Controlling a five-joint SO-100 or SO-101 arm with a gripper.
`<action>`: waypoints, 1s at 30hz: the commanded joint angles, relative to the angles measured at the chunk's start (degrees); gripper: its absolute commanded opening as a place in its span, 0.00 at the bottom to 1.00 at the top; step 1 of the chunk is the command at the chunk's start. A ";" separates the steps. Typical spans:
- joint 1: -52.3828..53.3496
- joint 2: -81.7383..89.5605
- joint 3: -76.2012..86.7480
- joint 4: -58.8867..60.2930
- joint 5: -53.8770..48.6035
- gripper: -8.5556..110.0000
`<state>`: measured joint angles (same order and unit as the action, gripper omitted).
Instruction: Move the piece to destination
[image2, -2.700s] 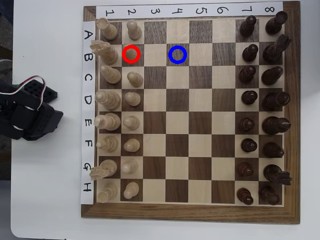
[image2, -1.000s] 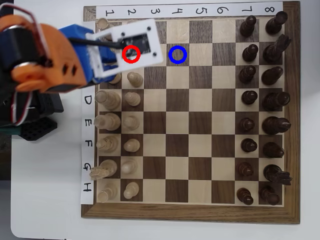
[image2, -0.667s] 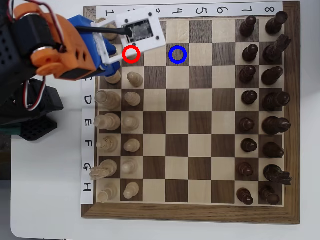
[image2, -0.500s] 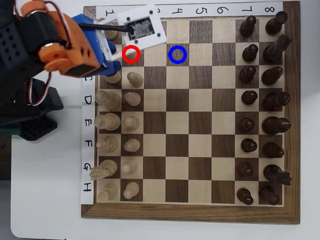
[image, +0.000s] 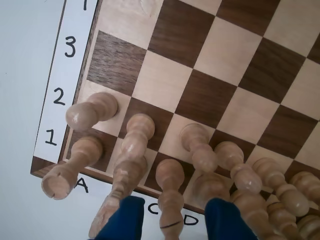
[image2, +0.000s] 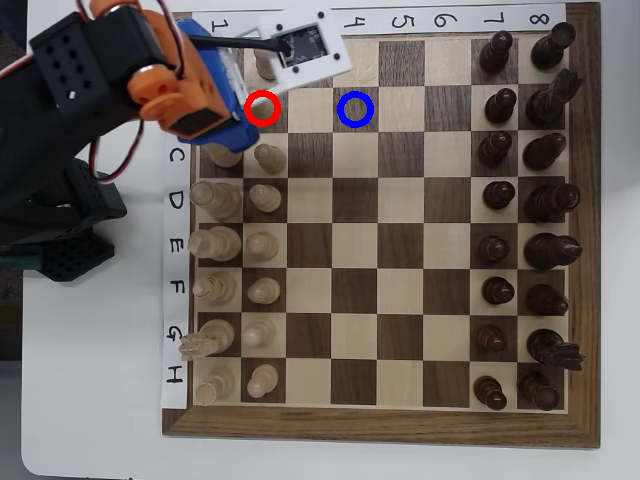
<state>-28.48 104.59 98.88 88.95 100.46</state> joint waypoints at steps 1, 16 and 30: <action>-1.49 -0.44 -4.39 -6.15 46.58 0.29; -5.80 -2.72 -6.68 -4.48 44.65 0.23; -6.77 -8.17 -6.59 -5.01 44.21 0.13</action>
<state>-33.66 96.50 98.88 85.52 100.46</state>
